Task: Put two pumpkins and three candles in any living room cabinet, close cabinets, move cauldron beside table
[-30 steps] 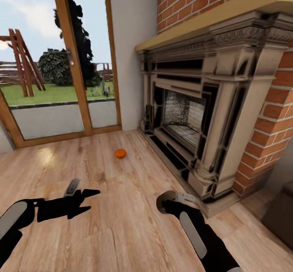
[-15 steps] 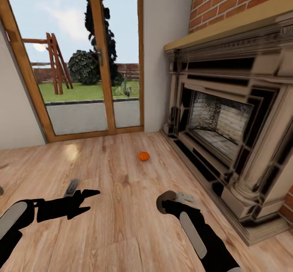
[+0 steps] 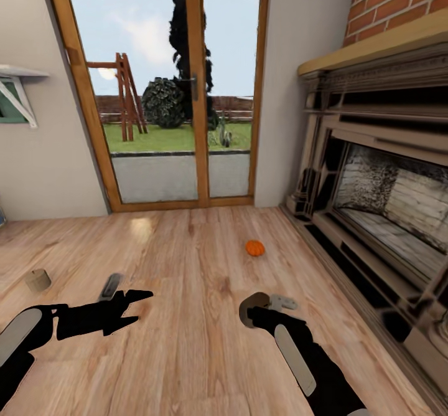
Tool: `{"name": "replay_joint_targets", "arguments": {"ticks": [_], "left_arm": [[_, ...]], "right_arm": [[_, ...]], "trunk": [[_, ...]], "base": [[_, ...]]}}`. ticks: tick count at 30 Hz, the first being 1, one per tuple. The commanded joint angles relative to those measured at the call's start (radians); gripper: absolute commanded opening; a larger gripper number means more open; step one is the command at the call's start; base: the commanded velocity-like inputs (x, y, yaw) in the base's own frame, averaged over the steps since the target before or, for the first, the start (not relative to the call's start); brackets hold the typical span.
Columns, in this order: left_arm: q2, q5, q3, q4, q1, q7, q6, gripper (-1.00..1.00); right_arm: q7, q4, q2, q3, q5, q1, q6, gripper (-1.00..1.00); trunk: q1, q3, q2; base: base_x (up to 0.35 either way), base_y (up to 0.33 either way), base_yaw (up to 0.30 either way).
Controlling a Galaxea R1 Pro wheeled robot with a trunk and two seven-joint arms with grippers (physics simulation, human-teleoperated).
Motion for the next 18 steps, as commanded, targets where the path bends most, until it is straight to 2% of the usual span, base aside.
{"name": "replay_joint_targets", "arguments": {"ticks": [1,7,18], "left_arm": [[0.000,0.011,-0.001,0.000,-0.001,0.009,0.000,1.00],[0.000,0.011,-0.001,0.000,-0.001,0.009,0.000,1.00],[0.000,0.011,-0.001,0.000,-0.001,0.009,0.000,1.00]], "right_arm": [[-0.010,-0.001,0.000,0.002,-0.010,-0.001,0.001,-1.00],[-0.010,0.005,0.000,0.019,-0.010,-0.001,0.001,-1.00],[-0.010,0.006,0.000,0.021,-0.010,-0.001,0.001,-1.00]], "trunk": [[0.000,-0.001,0.000],[0.000,-0.004,0.000],[0.000,-0.009,0.000]], "base": [[0.313,0.126,0.292],[0.319,0.105,0.292],[0.323,0.084,0.292]]}}
